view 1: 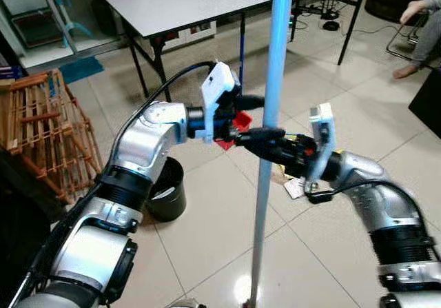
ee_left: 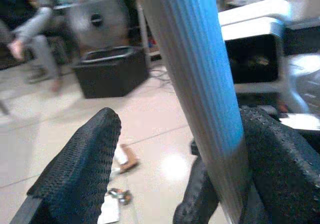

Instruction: Sweep floor

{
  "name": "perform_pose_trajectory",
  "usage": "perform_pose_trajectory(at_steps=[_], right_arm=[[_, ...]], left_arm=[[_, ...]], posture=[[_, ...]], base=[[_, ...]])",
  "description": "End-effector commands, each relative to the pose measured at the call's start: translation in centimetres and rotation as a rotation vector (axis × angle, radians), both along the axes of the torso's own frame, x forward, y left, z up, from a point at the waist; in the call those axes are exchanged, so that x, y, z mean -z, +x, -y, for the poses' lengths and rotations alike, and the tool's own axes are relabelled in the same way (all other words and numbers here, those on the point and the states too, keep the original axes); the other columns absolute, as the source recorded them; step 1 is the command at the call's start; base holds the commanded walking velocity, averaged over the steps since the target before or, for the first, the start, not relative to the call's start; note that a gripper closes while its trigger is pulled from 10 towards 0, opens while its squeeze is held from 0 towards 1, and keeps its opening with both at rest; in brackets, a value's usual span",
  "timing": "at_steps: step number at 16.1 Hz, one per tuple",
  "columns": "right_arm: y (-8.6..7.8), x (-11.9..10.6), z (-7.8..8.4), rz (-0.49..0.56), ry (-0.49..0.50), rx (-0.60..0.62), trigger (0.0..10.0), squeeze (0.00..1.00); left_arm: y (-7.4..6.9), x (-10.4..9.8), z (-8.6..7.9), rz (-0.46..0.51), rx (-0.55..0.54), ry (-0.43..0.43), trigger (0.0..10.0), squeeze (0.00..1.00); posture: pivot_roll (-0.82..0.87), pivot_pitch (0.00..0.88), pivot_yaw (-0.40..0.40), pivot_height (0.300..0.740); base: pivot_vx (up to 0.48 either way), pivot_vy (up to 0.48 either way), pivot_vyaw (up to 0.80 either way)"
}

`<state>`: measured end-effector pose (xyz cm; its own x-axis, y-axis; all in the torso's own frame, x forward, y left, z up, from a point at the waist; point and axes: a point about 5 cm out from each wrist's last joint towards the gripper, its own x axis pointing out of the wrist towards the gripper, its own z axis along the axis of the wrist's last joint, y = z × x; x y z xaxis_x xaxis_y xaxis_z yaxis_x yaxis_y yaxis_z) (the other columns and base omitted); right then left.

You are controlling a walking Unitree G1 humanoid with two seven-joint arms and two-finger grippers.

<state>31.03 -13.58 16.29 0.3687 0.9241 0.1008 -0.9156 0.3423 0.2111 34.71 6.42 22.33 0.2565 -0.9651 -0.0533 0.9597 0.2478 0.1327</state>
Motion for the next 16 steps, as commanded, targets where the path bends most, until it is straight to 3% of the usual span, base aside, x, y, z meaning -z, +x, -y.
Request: perform_pose_trajectory(at_steps=[1, 3, 5, 8, 10, 12, 16], right_arm=[[0.6, -0.7, -1.1, 0.094, -0.037, 0.037, 10.0, 0.0], [1.8, -0.6, -1.0, 0.116, -0.081, 0.194, 10.0, 0.0], [3.2, 0.2, -0.4, 0.157, -0.223, 0.371, 10.0, 0.0], [4.4, 1.0, 0.3, 0.209, -0.325, 0.565, 10.0, 0.0], [5.2, 0.6, 1.0, 0.227, -0.336, 0.704, 10.0, 0.0], [5.6, 0.3, 0.9, 0.249, -0.311, 0.786, 10.0, 0.0], [6.2, 0.1, 0.7, 0.245, -0.278, 0.901, 10.0, 0.0]], left_arm=[[0.6, 0.0, -1.1, 0.015, -0.107, -0.006, 10.0, 0.0], [0.9, -0.3, -1.5, 0.021, -0.156, -0.031, 10.0, 0.0], [1.2, -0.3, -1.8, 0.017, -0.223, -0.049, 10.0, 0.0], [1.4, -0.2, -1.8, 0.013, -0.271, -0.056, 10.0, 0.0], [1.5, -0.2, -1.8, 0.025, -0.309, -0.052, 10.0, 0.0], [1.8, 0.0, -1.7, 0.031, -0.38, -0.039, 10.0, 0.0], [2.3, -0.3, -1.7, 0.035, -0.504, -0.094, 10.0, 0.0]], posture=[[-0.07, 0.0, 0.109, 0.74], [-0.07, 0.0, 0.11, 0.74], [-0.07, 0.0, 0.11, 0.74], [-0.06, 0.0, 0.105, 0.74], [-0.06, 0.0, 0.106, 0.74], [-0.06, 0.0, 0.105, 0.74], [-0.06, 0.0, 0.104, 0.74]], base=[[0.0, 0.0, 0.0], [0.0, 0.0, 0.0], [0.0, 0.0, 0.0], [0.0, 0.0, 0.0], [0.0, 0.0, 0.0], [0.0, 0.0, 0.0], [0.0, 0.0, 0.0]])
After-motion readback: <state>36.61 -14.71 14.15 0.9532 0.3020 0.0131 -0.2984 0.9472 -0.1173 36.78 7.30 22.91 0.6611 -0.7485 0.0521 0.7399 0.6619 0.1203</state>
